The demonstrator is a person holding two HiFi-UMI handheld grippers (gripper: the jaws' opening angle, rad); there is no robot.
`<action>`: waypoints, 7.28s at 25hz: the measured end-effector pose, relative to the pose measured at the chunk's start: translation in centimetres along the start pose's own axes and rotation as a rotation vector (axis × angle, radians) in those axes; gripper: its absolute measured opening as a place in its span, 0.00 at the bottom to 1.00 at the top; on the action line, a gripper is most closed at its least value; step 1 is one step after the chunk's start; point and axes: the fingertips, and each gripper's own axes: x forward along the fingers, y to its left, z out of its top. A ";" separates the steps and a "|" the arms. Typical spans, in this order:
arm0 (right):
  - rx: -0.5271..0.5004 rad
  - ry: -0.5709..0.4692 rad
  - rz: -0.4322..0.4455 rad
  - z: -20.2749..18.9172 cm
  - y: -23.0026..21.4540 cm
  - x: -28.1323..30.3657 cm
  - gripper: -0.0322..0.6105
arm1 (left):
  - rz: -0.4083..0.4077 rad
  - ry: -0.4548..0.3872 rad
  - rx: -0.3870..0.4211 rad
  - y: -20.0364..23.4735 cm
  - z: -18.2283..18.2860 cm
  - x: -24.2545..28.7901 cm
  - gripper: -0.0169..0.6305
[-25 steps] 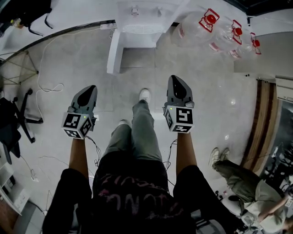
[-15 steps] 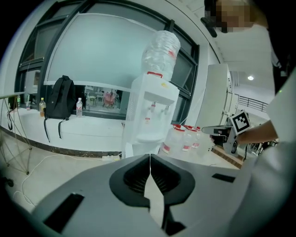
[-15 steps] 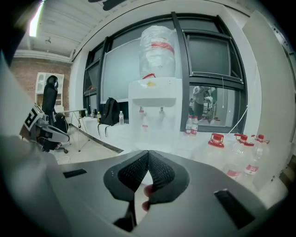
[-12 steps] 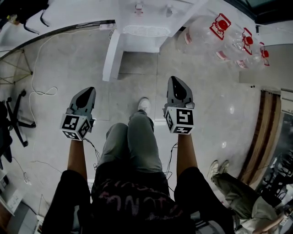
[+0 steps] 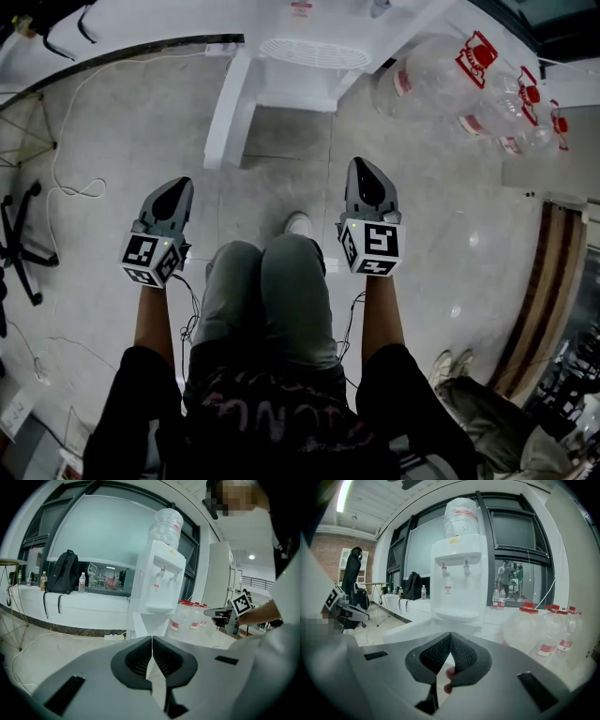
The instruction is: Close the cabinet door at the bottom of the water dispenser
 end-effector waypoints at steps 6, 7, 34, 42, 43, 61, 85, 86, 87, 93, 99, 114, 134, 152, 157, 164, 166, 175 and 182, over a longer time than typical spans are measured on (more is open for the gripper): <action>-0.007 -0.012 0.005 -4.3 -0.2 2.2 0.07 | 0.003 -0.020 0.017 1.2 -4.0 2.0 0.05; -0.008 -0.012 0.005 -5.1 -0.2 2.5 0.07 | 0.000 -0.022 0.021 1.3 -4.6 2.1 0.05; 0.032 0.047 -0.075 -18.9 -2.8 6.1 0.07 | -0.274 0.021 0.244 0.6 -12.7 11.2 0.27; 0.059 0.035 -0.110 -19.8 -5.0 5.8 0.07 | -0.363 0.010 0.264 -3.1 -12.8 13.1 0.26; 0.061 0.036 -0.113 -20.1 -5.3 5.7 0.07 | -0.373 0.009 0.275 -3.7 -12.6 13.4 0.25; 0.116 0.059 -0.188 -24.1 -10.6 5.2 0.07 | -0.584 -0.032 0.375 -13.9 -10.0 23.3 0.21; 0.155 0.146 -0.246 -28.7 -18.9 7.7 0.07 | -0.541 -0.070 0.350 -15.8 -4.9 42.4 0.21; 0.156 0.148 -0.246 -28.8 -19.2 7.8 0.07 | -0.528 -0.071 0.344 -15.5 -4.7 43.0 0.21; 0.156 0.150 -0.246 -28.9 -19.5 8.0 0.07 | -0.515 -0.070 0.338 -15.1 -4.6 43.7 0.21; 0.166 0.167 -0.249 -29.8 -20.5 8.2 0.07 | -0.451 -0.071 0.337 -13.7 -4.3 45.5 0.20; 0.172 0.161 -0.246 -29.7 -20.6 8.3 0.07 | -0.456 -0.069 0.323 -14.3 -4.6 45.2 0.20; 0.159 0.096 -0.204 -23.6 -16.0 7.3 0.07 | -0.431 -0.081 0.346 -13.8 -3.5 37.1 0.10; 0.174 0.094 -0.139 -7.6 -12.2 2.2 0.07 | -0.353 0.006 0.273 -13.1 5.9 25.5 0.05; 0.144 0.062 -0.076 13.9 -8.2 -6.4 0.07 | -0.260 -0.005 0.221 -14.2 22.9 9.7 0.05; 0.141 0.041 -0.070 19.9 -6.6 -9.3 0.07 | -0.227 -0.028 0.224 -14.1 28.0 4.7 0.05; 0.132 0.010 -0.090 26.6 -5.4 -12.4 0.07 | -0.164 -0.071 0.155 -13.3 33.8 -0.2 0.05; 0.129 -0.006 -0.093 28.4 -5.3 -13.1 0.07 | -0.155 -0.086 0.154 -13.2 35.2 -1.5 0.05; 0.132 -0.072 -0.125 35.0 -4.7 -17.4 0.07 | -0.135 -0.131 0.163 -14.7 40.3 -7.3 0.05; 0.124 -0.108 -0.124 38.5 -4.2 -19.5 0.07 | -0.083 -0.181 0.127 -14.1 44.2 -10.8 0.05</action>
